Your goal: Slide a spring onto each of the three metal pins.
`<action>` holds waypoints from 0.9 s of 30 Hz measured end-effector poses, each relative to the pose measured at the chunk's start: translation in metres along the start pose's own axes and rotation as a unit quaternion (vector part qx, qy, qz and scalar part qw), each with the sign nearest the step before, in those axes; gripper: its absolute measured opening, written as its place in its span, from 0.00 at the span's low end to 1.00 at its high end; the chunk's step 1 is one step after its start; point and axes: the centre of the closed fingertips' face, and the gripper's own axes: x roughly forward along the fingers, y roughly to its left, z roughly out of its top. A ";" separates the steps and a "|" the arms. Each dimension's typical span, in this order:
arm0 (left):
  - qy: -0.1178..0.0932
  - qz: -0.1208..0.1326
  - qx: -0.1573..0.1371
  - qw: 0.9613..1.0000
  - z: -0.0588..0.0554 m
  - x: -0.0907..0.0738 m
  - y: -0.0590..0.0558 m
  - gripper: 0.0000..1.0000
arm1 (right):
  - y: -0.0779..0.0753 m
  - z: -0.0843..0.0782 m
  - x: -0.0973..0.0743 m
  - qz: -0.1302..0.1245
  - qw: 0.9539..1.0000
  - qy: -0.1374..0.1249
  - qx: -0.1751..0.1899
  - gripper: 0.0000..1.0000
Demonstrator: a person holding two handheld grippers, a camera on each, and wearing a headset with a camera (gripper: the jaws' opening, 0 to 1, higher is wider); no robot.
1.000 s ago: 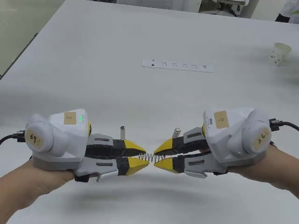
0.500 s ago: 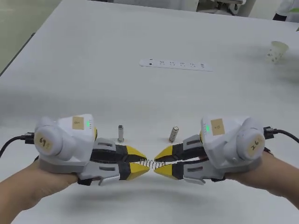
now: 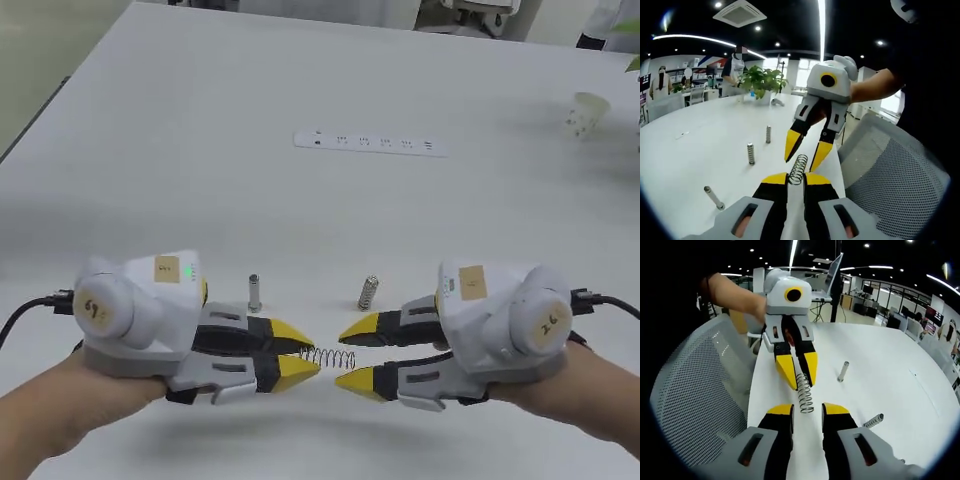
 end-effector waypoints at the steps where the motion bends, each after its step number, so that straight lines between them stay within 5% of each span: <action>1: 0.000 0.000 0.000 1.000 0.000 0.000 0.000 0.03 | -0.001 -0.001 -0.001 -0.003 1.000 -0.002 0.002 0.19; 6: 0.003 -0.003 0.002 1.000 0.001 0.001 0.001 0.03 | 0.000 0.002 -0.003 -0.004 1.000 -0.009 0.002 0.09; 14: 0.001 -0.004 0.006 1.000 0.003 0.002 0.002 0.03 | -0.003 0.007 -0.010 -0.009 1.000 -0.014 -0.007 0.08; 27: 0.001 -0.001 0.014 1.000 0.003 0.000 0.001 0.02 | 0.001 0.041 -0.018 0.003 0.998 -0.031 -0.045 0.08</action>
